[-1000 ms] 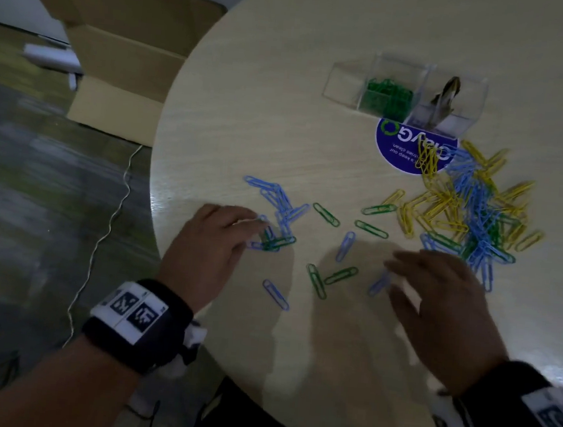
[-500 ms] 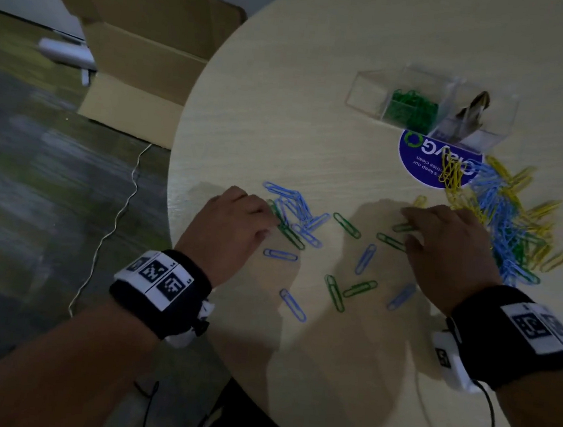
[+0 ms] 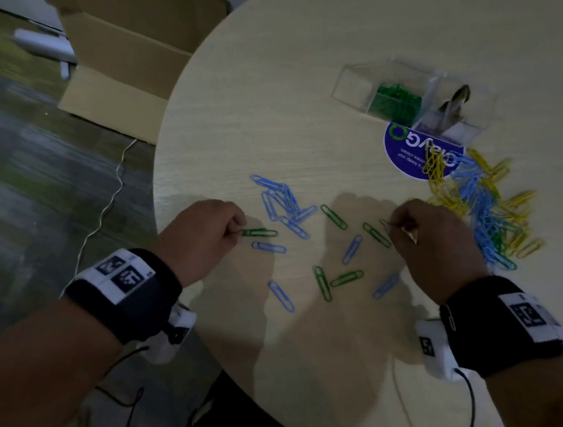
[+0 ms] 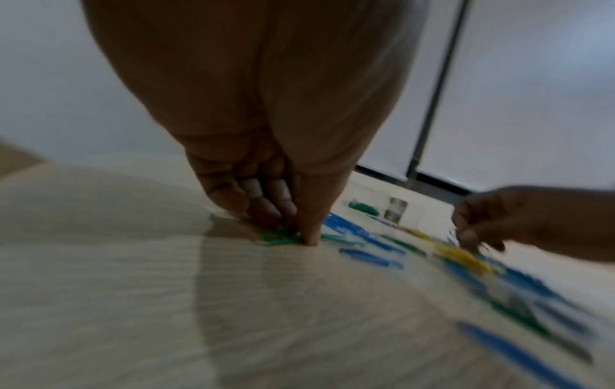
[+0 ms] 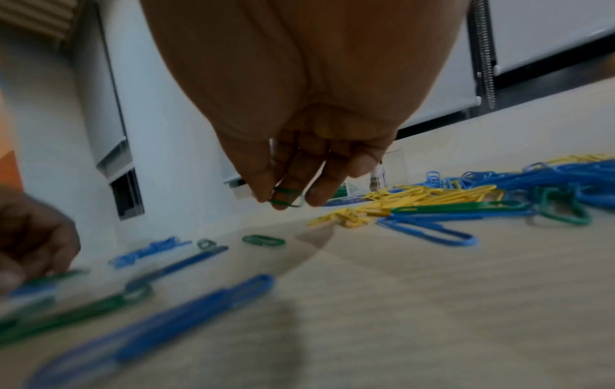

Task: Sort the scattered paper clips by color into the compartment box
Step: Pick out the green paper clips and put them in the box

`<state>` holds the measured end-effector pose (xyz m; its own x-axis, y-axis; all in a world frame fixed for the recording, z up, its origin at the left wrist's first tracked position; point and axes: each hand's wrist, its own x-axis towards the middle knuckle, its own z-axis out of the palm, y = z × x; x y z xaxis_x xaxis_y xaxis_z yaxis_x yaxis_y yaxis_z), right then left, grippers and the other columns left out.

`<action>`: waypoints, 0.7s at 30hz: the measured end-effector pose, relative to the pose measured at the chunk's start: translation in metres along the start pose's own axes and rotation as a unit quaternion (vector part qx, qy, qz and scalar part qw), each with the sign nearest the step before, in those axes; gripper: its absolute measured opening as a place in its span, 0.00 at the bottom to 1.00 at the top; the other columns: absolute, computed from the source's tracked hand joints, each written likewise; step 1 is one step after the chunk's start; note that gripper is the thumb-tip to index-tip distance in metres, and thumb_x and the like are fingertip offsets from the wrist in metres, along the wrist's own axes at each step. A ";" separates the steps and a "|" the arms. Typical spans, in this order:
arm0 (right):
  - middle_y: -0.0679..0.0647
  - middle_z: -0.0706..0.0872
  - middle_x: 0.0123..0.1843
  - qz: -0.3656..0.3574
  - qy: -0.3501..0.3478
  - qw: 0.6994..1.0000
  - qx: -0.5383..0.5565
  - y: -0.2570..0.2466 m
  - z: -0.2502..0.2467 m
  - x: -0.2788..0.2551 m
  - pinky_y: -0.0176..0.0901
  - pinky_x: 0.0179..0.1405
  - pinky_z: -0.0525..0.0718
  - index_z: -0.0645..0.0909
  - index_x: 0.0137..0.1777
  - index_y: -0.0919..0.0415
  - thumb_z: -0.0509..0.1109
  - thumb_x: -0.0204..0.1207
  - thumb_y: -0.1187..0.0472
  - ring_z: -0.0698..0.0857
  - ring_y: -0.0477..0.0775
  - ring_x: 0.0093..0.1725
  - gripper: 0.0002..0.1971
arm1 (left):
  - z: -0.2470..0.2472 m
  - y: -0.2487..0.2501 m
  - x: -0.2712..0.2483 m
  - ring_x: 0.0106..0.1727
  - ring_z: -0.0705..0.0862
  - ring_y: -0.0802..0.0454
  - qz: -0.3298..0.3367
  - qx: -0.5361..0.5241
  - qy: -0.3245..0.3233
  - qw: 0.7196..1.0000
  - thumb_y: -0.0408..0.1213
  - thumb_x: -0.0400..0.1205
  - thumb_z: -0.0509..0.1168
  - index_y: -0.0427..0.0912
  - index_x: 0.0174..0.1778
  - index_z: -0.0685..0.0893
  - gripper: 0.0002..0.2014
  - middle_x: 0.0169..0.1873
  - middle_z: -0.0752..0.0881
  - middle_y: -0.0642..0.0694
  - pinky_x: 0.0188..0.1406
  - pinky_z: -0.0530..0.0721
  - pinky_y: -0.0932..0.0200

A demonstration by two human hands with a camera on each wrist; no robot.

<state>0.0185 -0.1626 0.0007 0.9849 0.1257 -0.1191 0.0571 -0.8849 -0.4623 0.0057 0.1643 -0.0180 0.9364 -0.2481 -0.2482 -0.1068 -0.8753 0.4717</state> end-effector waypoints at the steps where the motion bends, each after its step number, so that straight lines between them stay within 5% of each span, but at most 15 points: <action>1: 0.50 0.86 0.38 0.021 -0.004 0.999 0.038 -0.001 -0.001 -0.003 0.46 0.40 0.78 0.81 0.43 0.53 0.73 0.72 0.61 0.83 0.56 0.40 0.04 | -0.001 0.000 0.001 0.44 0.84 0.47 -0.015 -0.007 -0.011 1.000 0.30 0.72 0.74 0.45 0.46 0.87 0.09 0.37 0.84 0.50 0.46 0.78 0.55; 4: 0.46 0.86 0.40 0.050 -0.009 0.997 0.057 -0.003 0.002 -0.007 0.46 0.43 0.80 0.83 0.51 0.51 0.71 0.74 0.60 0.85 0.54 0.43 0.07 | -0.002 0.003 0.002 0.44 0.83 0.45 -0.007 0.012 -0.029 0.999 0.29 0.74 0.72 0.46 0.43 0.87 0.07 0.36 0.79 0.52 0.46 0.75 0.56; 7: 0.56 0.87 0.48 0.051 -0.038 0.998 0.010 -0.006 0.011 -0.005 0.48 0.49 0.79 0.85 0.53 0.54 0.71 0.73 0.58 0.84 0.61 0.50 0.09 | -0.002 0.012 0.000 0.46 0.81 0.44 0.024 0.018 -0.002 1.000 0.29 0.76 0.69 0.45 0.45 0.84 0.06 0.41 0.79 0.48 0.47 0.78 0.51; 14: 0.61 0.80 0.43 0.030 -0.061 0.998 -0.016 -0.008 0.021 -0.010 0.51 0.46 0.78 0.84 0.43 0.59 0.73 0.69 0.63 0.81 0.67 0.44 0.04 | 0.000 0.066 0.034 0.46 0.78 0.43 0.139 0.020 0.061 0.988 0.34 0.79 0.68 0.44 0.46 0.82 0.02 0.38 0.86 0.47 0.47 0.73 0.48; 21: 0.56 0.84 0.40 0.036 -0.064 0.997 0.023 0.000 0.018 -0.026 0.44 0.39 0.73 0.80 0.43 0.56 0.70 0.68 0.67 0.83 0.62 0.43 0.07 | 0.028 0.086 0.086 0.49 0.81 0.39 0.205 0.054 -0.042 0.976 0.37 0.81 0.67 0.43 0.52 0.88 0.07 0.45 0.87 0.42 0.50 0.80 0.42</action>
<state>-0.0105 -0.1576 -0.0117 0.9570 0.1208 -0.2636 -0.0242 -0.8727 -0.4877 0.0680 0.0562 -0.0223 0.7774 -0.6158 -0.1282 -0.5055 -0.7330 0.4552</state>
